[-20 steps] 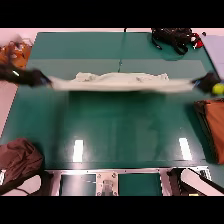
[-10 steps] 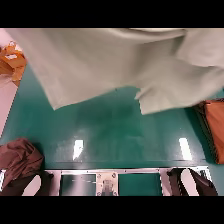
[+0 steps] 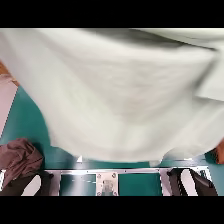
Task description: Fold the shirts.
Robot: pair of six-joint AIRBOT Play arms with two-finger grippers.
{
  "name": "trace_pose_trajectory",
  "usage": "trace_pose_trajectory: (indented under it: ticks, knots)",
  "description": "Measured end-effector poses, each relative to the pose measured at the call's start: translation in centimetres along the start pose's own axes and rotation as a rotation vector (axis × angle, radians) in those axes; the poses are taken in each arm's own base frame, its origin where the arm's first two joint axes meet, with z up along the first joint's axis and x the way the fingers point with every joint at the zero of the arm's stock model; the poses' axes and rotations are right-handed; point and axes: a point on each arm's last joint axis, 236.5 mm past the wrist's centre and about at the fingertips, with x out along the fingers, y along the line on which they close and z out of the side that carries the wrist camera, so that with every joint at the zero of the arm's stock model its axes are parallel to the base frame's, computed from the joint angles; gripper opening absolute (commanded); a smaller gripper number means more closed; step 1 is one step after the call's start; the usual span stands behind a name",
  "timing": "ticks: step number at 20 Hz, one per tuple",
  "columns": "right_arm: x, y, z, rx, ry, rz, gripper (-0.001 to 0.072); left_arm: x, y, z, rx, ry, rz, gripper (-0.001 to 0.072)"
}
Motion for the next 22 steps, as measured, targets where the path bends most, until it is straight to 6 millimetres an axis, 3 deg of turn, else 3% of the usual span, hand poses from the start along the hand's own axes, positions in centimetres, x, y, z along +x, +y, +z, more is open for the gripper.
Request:
trace_pose_trajectory:
  ticks: [3, 5, 8, 10, 12, 15, 16, 19, 22]
  knots:
    - [4.6, -5.5, -9.8, 0.125, 0.213, -0.029, 0.0014, 6.9, 3.7, -7.6, -0.197, 0.149, -0.091, 0.0022]
    - [7.5, -8.8, -16.9, 0.211, 0.344, -0.060, 0.0014, 11.5, 6.6, -13.8, -0.338, 0.240, -0.122, 0.0022]
    - [11.1, -13.3, -26.8, 0.310, 0.522, -0.121, 0.0014, 16.8, 10.3, -22.9, -0.523, 0.361, -0.116, 0.0022]
    - [13.1, -16.0, -32.1, 0.367, 0.611, -0.163, 0.0014, 19.7, 11.9, -27.9, -0.622, 0.418, -0.102, 0.0022]
    - [15.2, -18.2, -36.1, 0.419, 0.672, -0.190, 0.0013, 22.4, 12.9, -32.0, -0.690, 0.450, -0.071, 0.0022]
    - [18.2, -20.7, -39.9, 0.484, 0.714, -0.208, 0.0014, 25.9, 13.9, -35.3, -0.719, 0.446, -0.015, 0.0022]
    - [19.2, -21.2, -40.8, 0.501, 0.719, -0.208, 0.0014, 26.8, 14.3, -35.6, -0.719, 0.428, 0.007, 0.0022]
    - [22.0, -22.5, -41.6, 0.536, 0.702, -0.198, 0.0014, 29.2, 15.4, -34.9, -0.690, 0.365, 0.064, 0.0022]
    - [24.5, -23.1, -41.0, 0.539, 0.669, -0.176, 0.0014, 30.6, 17.0, -32.2, -0.653, 0.275, 0.115, 0.0022]
